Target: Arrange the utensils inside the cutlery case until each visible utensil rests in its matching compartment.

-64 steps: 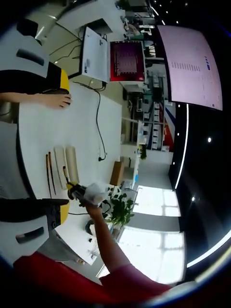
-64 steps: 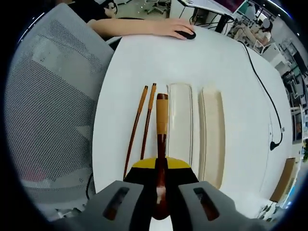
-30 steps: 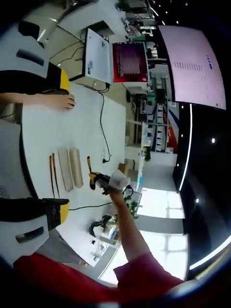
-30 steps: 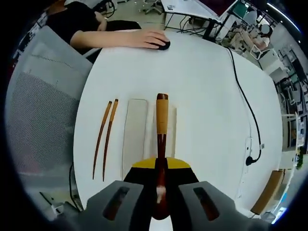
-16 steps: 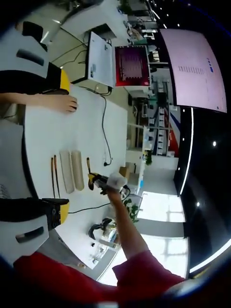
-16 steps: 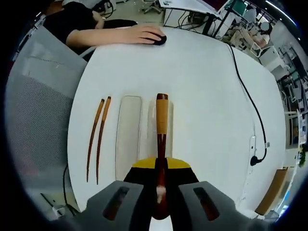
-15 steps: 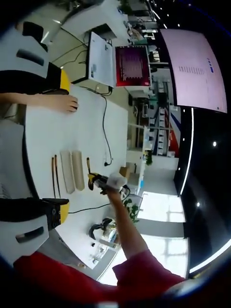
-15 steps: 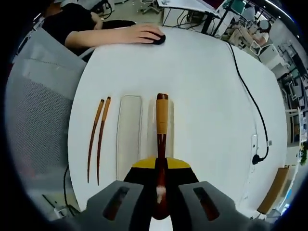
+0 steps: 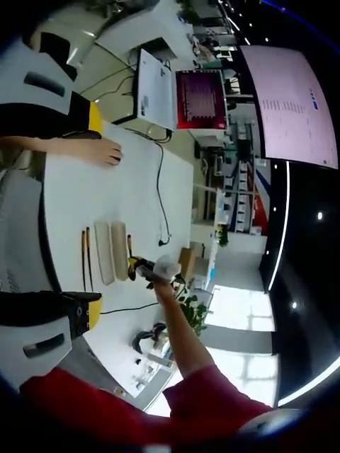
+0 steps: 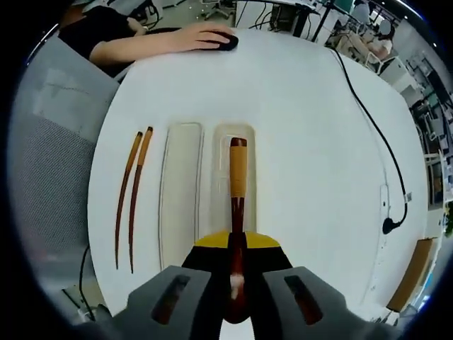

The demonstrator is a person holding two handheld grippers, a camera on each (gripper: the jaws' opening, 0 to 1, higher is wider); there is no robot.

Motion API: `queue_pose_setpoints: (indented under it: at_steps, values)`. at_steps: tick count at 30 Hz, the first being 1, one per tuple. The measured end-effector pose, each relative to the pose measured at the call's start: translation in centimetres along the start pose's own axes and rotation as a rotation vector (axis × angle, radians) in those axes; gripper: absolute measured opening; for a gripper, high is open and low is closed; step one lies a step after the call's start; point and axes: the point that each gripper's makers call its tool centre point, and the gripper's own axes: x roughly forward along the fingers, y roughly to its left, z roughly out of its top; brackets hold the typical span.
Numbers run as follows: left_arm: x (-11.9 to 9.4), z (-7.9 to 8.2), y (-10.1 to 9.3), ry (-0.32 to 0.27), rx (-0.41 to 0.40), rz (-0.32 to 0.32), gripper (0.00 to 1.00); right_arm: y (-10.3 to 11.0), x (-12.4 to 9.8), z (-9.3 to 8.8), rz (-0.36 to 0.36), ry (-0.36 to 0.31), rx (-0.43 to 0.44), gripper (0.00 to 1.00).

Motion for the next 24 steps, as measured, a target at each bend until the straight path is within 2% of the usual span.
queue_pose_setpoints:
  at_steps: [4, 7, 11, 13, 20, 24]
  values:
    - [0.1, -0.1, -0.2, 0.004, -0.012, 0.002, 0.91, 0.5, 0.7, -0.4, 0.017, -0.002, -0.002, 0.02]
    - [-0.2, 0.0, -0.3, 0.002, -0.012, 0.011, 0.91, 0.5, 0.9, -0.5, 0.020, -0.014, 0.042, 0.02]
    - [-0.6, -0.2, -0.1, 0.009, -0.015, 0.027, 0.91, 1.3, 1.0, -0.4, 0.019, -0.022, 0.021, 0.02]
    - [-0.8, -0.4, 0.0, 0.009, -0.022, 0.035, 0.91, 1.2, 1.2, -0.4, 0.011, -0.028, -0.002, 0.02]
    - [-0.8, -0.6, -0.4, 0.011, -0.027, 0.038, 0.92, 1.3, 2.1, -0.8, 0.006, -0.026, 0.030, 0.02]
    - [-0.8, -0.6, -0.7, 0.014, -0.025, 0.035, 0.92, 0.9, 2.6, -0.8, -0.010, -0.048, 0.022, 0.02]
